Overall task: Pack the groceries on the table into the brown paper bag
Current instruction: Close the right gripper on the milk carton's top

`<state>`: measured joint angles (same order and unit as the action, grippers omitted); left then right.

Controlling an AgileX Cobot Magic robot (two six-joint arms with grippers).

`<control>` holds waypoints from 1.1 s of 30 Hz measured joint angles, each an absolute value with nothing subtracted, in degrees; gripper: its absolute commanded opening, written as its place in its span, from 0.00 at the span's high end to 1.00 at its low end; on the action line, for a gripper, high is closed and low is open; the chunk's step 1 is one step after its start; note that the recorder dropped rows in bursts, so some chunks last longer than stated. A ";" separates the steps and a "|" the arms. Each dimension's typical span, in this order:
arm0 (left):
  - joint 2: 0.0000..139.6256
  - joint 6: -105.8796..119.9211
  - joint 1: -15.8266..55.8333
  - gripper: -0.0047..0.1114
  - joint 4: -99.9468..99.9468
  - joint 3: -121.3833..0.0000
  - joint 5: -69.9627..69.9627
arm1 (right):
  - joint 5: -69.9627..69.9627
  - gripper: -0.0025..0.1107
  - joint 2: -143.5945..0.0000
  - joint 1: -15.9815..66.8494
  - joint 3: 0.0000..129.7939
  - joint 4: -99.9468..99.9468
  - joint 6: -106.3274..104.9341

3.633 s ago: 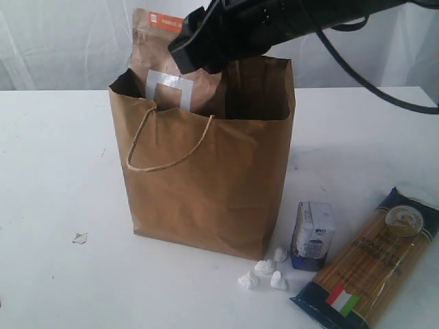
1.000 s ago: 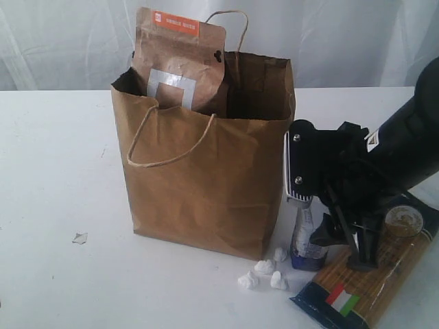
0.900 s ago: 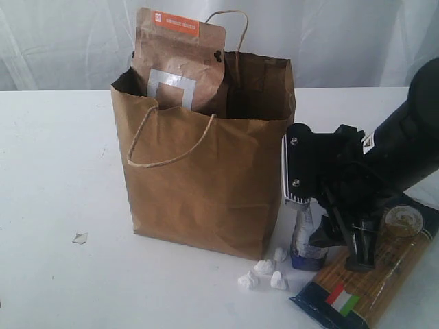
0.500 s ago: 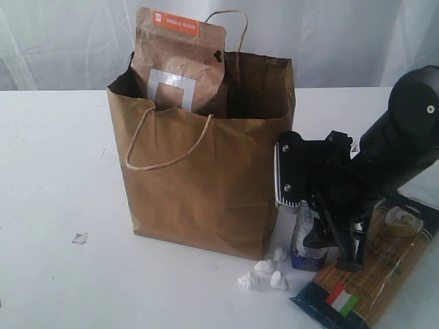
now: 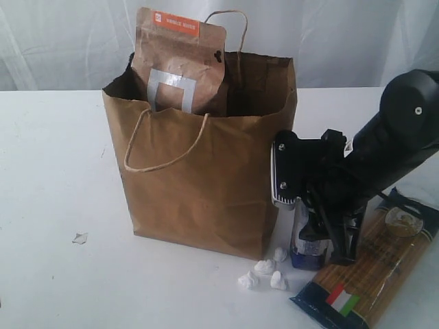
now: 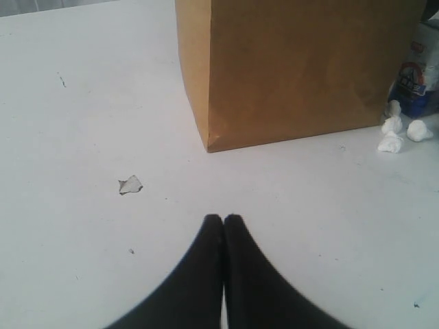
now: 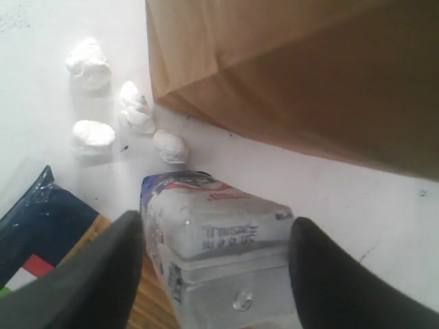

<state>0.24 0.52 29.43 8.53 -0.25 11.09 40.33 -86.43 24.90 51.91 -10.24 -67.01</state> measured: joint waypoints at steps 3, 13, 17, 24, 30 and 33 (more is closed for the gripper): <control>0.24 0.52 29.43 0.96 8.53 -0.25 11.09 | 40.97 0.85 -86.43 24.69 52.09 -10.35 -64.57; 0.24 0.52 29.43 0.96 8.53 -0.25 11.09 | 44.67 0.98 -80.34 24.69 51.57 -10.22 -44.43; 0.24 0.52 29.43 0.96 8.53 -0.25 11.09 | 45.89 0.98 -76.56 24.69 51.57 -8.77 -41.16; 0.24 0.52 29.43 0.96 8.53 -0.25 11.09 | 46.30 0.83 -73.44 24.69 51.57 -8.25 -40.38; 0.24 0.52 29.43 0.96 8.53 -0.25 11.09 | 46.48 0.31 -73.54 24.69 51.57 -8.10 -42.77; 0.24 0.52 29.43 0.96 8.53 -0.25 11.09 | 45.06 0.30 -73.73 24.69 51.57 -8.10 -43.24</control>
<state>0.24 0.52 29.43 8.53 -0.25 11.09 45.06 -73.73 24.69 51.57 -8.10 -43.24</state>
